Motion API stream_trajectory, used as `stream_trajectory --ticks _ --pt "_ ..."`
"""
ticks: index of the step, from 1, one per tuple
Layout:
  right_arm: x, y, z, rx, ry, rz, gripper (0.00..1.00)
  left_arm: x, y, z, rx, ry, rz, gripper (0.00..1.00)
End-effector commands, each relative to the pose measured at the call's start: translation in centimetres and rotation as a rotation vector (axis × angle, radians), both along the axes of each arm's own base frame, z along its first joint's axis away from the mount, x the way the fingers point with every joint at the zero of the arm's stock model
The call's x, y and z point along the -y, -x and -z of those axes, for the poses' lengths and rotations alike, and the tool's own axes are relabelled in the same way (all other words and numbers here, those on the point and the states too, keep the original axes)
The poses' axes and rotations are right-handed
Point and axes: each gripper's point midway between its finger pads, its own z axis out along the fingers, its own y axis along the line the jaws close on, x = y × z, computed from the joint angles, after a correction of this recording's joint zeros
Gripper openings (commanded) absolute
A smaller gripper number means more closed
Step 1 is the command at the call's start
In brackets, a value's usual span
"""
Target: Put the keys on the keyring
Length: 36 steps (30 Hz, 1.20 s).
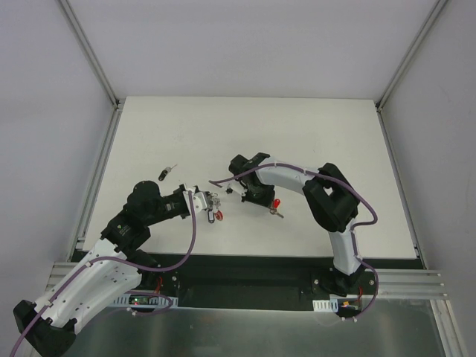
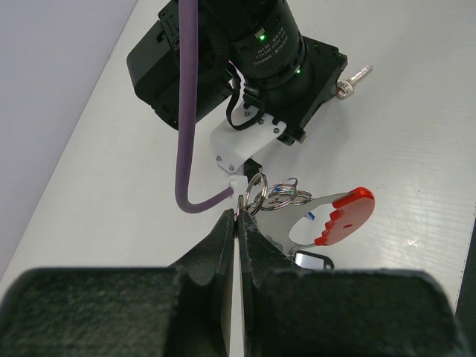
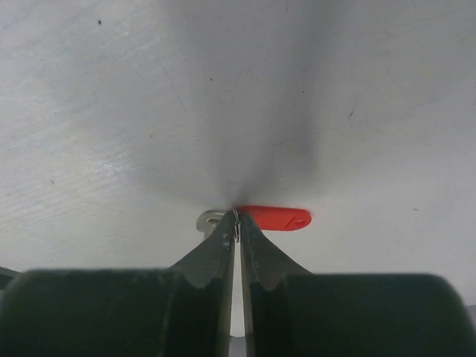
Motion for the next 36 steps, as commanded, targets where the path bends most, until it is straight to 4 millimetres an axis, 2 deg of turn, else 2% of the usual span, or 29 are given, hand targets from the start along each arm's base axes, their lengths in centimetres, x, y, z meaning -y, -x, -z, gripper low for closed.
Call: stream_trajectory --ticks 1,4,5,8,12,13,15,16,17,18,19,21,22,23,24,25,27,31,36 --pt "0.1 0.3 -0.5 -0.019 0.028 -0.015 0.1 0.7 0.1 -2.4 0.07 0.045 0.038 0.0" --pt "-0.7 0.5 -1.3 -0.013 -0.027 -0.013 0.15 0.7 0.2 -2.4 0.068 0.046 0.039 0.0" --pt "-1.3 0.4 -1.6 -0.002 -0.058 -0.015 0.21 0.7 0.2 -2.4 0.067 0.045 0.039 0.0" --pt "-2.7 0.0 -3.5 0.047 -0.169 -0.004 0.32 0.7 0.1 -2.5 0.07 0.047 0.037 0.0" --pt "-3.7 -0.5 -5.7 0.12 -0.291 0.021 0.39 0.7 0.2 -2.5 0.071 0.047 0.041 0.0" --pt "-4.0 -0.6 -6.2 0.148 -0.338 0.029 0.53 0.7 0.2 -2.6 0.071 0.048 0.04 0.0" --pt "-4.0 -0.8 -6.9 0.162 -0.406 0.06 0.61 0.7 0.2 -2.5 0.069 0.048 0.042 0.0" --pt "-4.2 -0.7 -6.4 0.16 -0.447 0.088 0.62 0.7 0.2 -2.6 0.071 0.048 0.04 0.0" --pt "-4.2 -0.9 -7.6 0.189 -0.5 0.102 0.62 0.7 0.2 -2.6 0.072 0.047 0.039 0.0" --pt "-3.8 -1.4 -8.0 0.207 -0.53 0.133 0.63 0.7 0.2 -2.6 0.072 0.047 0.039 0.0" --pt "-4.2 -1.8 -8.4 0.233 -0.592 0.157 0.63 0.7 0.2 -2.6 0.071 0.048 0.04 0.0" --pt "-3.3 -1.3 -8.6 0.248 -0.658 0.195 0.63 0.7 0.2 -2.6 0.071 0.048 0.039 0.0" --pt "-3.4 -2.1 -9.2 0.266 -0.726 0.216 0.63 0.7 0.2 -2.5 0.071 0.048 0.037 0.0" --pt "-2.7 -1.4 -8.0 0.243 -0.729 0.241 0.67 0.6 0.1 -2.6 0.074 0.049 0.036 0.0" --pt "-2.2 -1.6 -8.7 0.263 -0.769 0.258 0.67 0.6 0.2 -2.6 0.073 0.048 0.037 0.0" --pt "-2.7 -2.0 -9.1 0.281 -0.819 0.252 0.67 0.6 0.1 -2.5 0.071 0.047 0.036 0.0" --pt "-1.7 -1.5 -8.2 0.298 -0.826 0.269 0.67 0.6 0.2 -2.5 0.071 0.047 0.036 0.0" --pt "-1.4 -1.3 -6.8 0.293 -0.815 0.266 0.58 0.6 0.1 -2.5 0.07 0.046 0.036 0.0" --pt "-1.1 -1.2 -5.2 0.277 -0.794 0.288 0.51 0.7 0.2 -2.5 0.067 0.047 0.038 0.0"
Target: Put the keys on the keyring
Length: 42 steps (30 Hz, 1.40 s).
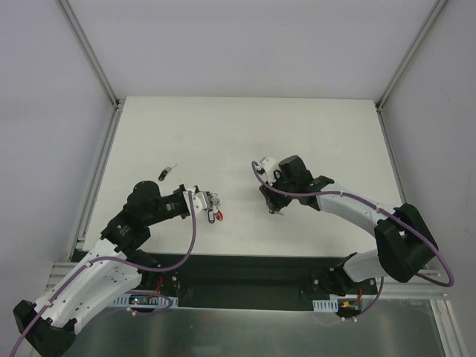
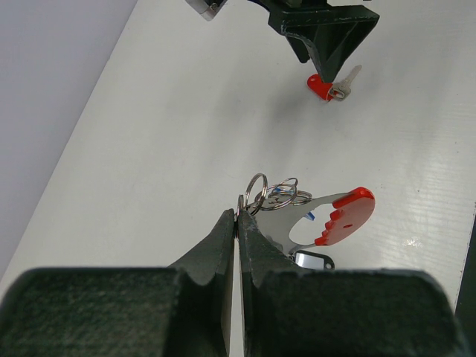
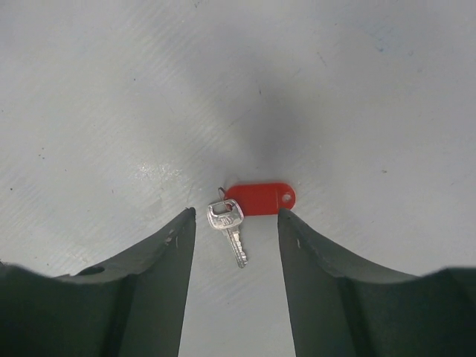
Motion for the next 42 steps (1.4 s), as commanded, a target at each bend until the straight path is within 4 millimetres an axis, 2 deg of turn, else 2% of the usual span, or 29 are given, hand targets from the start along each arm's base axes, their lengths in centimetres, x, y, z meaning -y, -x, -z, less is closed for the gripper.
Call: stream_trajectory --ticks 1,7,15,24,27,32,42 --pt "-1.3 -0.8 -0.2 0.021 -0.069 0.011 0.47 0.7 0.1 -2.4 0.065 0.045 0.035 0.0" --pt "-1.2 -0.2 1.5 -0.054 -0.063 0.042 0.36 0.7 0.1 -2.3 0.06 0.042 0.037 0.0" --pt "0.1 0.9 3.4 -0.088 -0.063 0.141 0.33 0.7 0.1 -2.2 0.059 0.041 0.037 0.0" --pt "0.5 0.3 3.5 -0.044 -0.056 0.163 0.31 0.8 0.1 -2.1 0.053 0.038 0.04 0.0" --pt "0.2 -0.3 2.7 0.0 -0.079 0.147 0.31 0.8 0.1 -2.1 0.052 0.039 0.041 0.0" --pt "-0.5 -0.2 2.3 0.014 -0.1 0.089 0.32 0.9 0.1 -2.0 0.047 0.037 0.048 0.0" --pt "-0.9 -0.2 3.0 -0.016 -0.084 0.058 0.31 1.0 0.1 -1.8 0.039 0.034 0.05 0.0"
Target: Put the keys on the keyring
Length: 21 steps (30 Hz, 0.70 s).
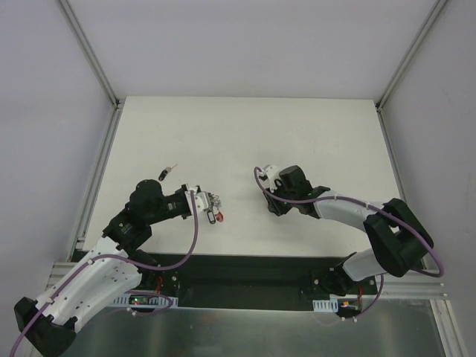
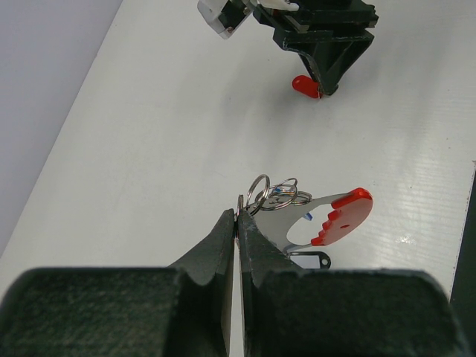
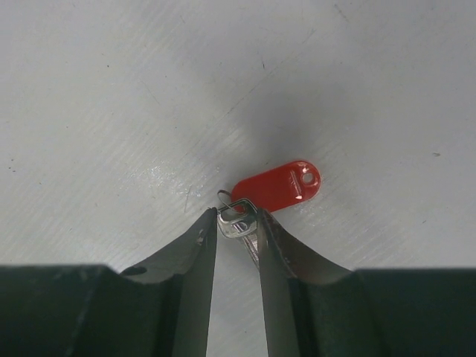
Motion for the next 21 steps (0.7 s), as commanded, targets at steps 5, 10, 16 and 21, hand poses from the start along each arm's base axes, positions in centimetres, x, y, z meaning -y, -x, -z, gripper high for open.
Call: stream_trajectory --ticks 5,10,16,21 --pt "-1.23 -1.0 -1.02 0.025 -0.031 -0.038 0.27 0.72 0.02 -2.38 0.062 0.045 0.035 0.0" --pt "-1.26 -1.0 -0.99 0.025 -0.028 -0.045 0.27 0.73 0.06 -2.42 0.062 0.047 0.036 0.0" --pt "-1.4 -1.13 -0.86 0.017 -0.022 -0.05 0.27 0.7 0.06 -2.38 0.062 0.047 0.034 0.0" --pt "-1.48 -1.02 -0.84 0.013 -0.023 -0.055 0.24 0.73 0.05 -2.49 0.065 0.047 0.036 0.0"
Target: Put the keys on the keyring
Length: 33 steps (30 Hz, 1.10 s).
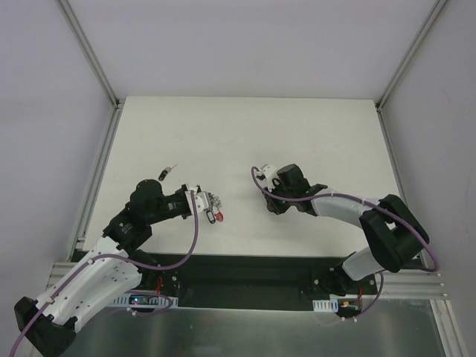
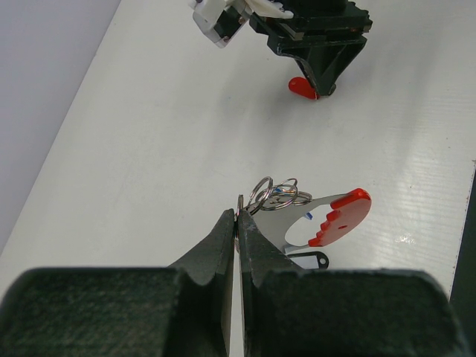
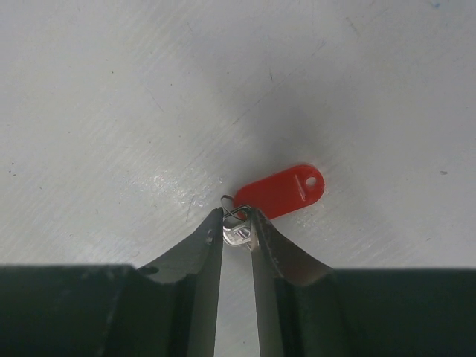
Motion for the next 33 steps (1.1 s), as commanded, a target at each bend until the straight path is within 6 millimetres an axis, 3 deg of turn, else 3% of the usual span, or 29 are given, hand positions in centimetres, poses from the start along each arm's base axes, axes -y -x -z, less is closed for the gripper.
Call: stream_trajectory --ticks 1,16,24,33 --pt "-1.0 -0.8 -1.2 0.021 -0.031 -0.024 0.23 0.7 0.1 -2.6 0.067 0.049 0.037 0.0" --pt "-1.5 -0.8 -2.0 0.032 -0.049 -0.029 0.03 0.8 0.2 -2.6 0.066 0.052 0.041 0.0" --pt "-1.7 -0.2 -3.1 0.05 -0.051 -0.063 0.01 0.9 0.4 -2.8 0.065 0.059 0.056 0.0" --pt "-2.1 1.6 -8.0 0.165 -0.074 -0.154 0.01 2.3 1.8 -2.5 0.01 0.077 0.159 0.0"
